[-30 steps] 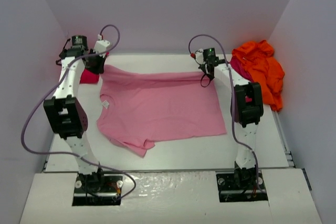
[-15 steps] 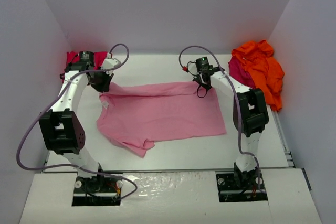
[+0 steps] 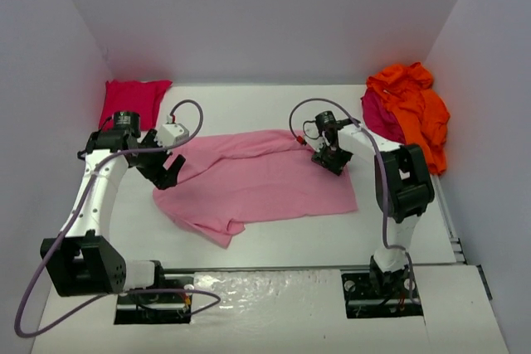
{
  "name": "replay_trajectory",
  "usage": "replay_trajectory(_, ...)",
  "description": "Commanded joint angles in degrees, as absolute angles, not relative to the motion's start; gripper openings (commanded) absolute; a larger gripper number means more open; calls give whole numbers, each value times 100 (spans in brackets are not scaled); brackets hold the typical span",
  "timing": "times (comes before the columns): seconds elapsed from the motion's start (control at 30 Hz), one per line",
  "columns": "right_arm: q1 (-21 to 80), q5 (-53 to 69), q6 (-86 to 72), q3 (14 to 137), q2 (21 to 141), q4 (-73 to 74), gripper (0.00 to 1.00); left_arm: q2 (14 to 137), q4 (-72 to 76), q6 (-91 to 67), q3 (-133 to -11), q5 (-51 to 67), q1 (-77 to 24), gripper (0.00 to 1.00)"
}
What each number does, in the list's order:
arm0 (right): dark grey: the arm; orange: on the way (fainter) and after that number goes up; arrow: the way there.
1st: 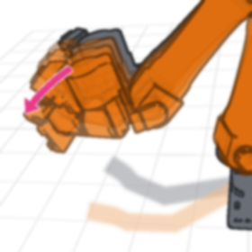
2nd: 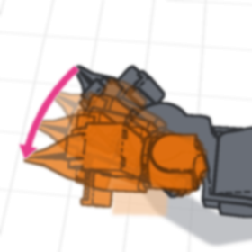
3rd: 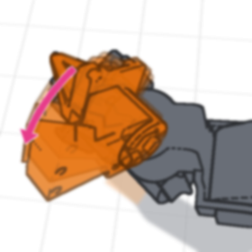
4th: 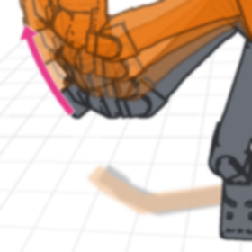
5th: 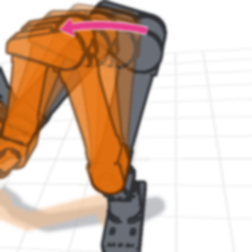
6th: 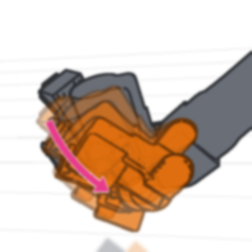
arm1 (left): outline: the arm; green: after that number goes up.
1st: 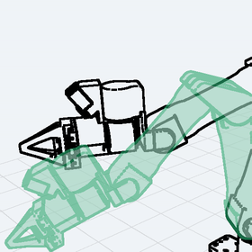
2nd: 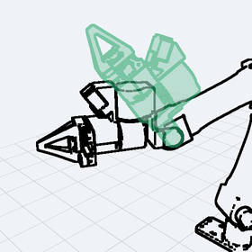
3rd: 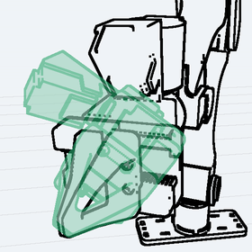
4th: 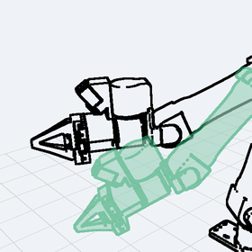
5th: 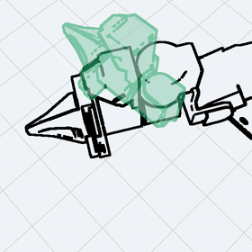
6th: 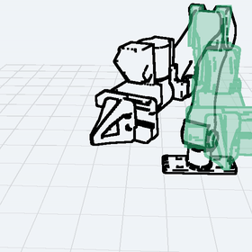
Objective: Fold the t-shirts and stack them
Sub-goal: Fold the tshirt
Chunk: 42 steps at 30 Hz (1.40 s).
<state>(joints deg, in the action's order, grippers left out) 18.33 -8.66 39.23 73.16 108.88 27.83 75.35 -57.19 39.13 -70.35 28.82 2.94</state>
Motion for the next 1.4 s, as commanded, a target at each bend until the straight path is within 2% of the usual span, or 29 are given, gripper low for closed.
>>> replay_trajectory(0.0,1724,-791,3887,7510,10114,2917,61,7513,-5264,3709,-7317,3075,352,81)
replay_trajectory(0.03,1711,-819,3896,7543,10068,2907,60,7566,-5149,3616,-7383,3104,352,81)
replay_trajectory(0.07,1693,-814,3893,7622,10030,2903,49,7642,-5010,3534,-7462,3132,349,81)
replay_trajectory(0.1,1670,-772,3874,7747,9997,2907,28,7740,-4852,3464,-7550,3155,345,81)
replay_trajectory(0.13,1658,-725,3844,7872,9965,2894,15,7816,-4749,3399,-7615,3191,339,81)
replay_trajectory(0.17,1650,-666,3810,7989,9944,2871,7,7896,-4676,3327,-7676,3228,333,81)
replay_trajectory(0.23,1627,-479,3751,8181,9985,2833,3,8203,-4489,3119,-7874,3248,321,80)
replay_trajectory(0.27,1631,-436,3677,8346,10050,2791,1,8406,-4350,3045,-7940,3225,293,75)
replay_trajectory(0.3,1633,-391,3609,8497,10142,2756,1,8585,-4232,2964,-8019,3208,271,72)
replay_trajectory(0.33,1628,-348,3552,8612,10315,2742,6,8700,-4171,2873,-8138,3207,261,71)
replay_trajectory(0.47,1652,-431,3375,9268,10941,2736,3,9291,-3950,2769,-8390,3053,112,66)
replay_trajectory(0.57,1652,-466,3255,9713,11368,2751,0,9588,-3823,2733,-8469,2962,63,50)
replay_trajectory(0.67,1679,-480,3122,10078,11771,2878,1,9828,-3854,2765,-8535,2902,-184,42)
replay_trajectory(0.77,1700,-413,3149,10049,11887,2987,14,9917,-3961,2881,-8564,2922,-227,41)
replay_trajectory(0.93,1708,-501,3310,9756,11759,3061,27,9987,-4175,3079,-8555,3023,-237,42)
replay_trajectory(1.37,1719,-422,3426,9352,11675,3259,28,10355,-4670,3447,-8459,3039,-246,41)
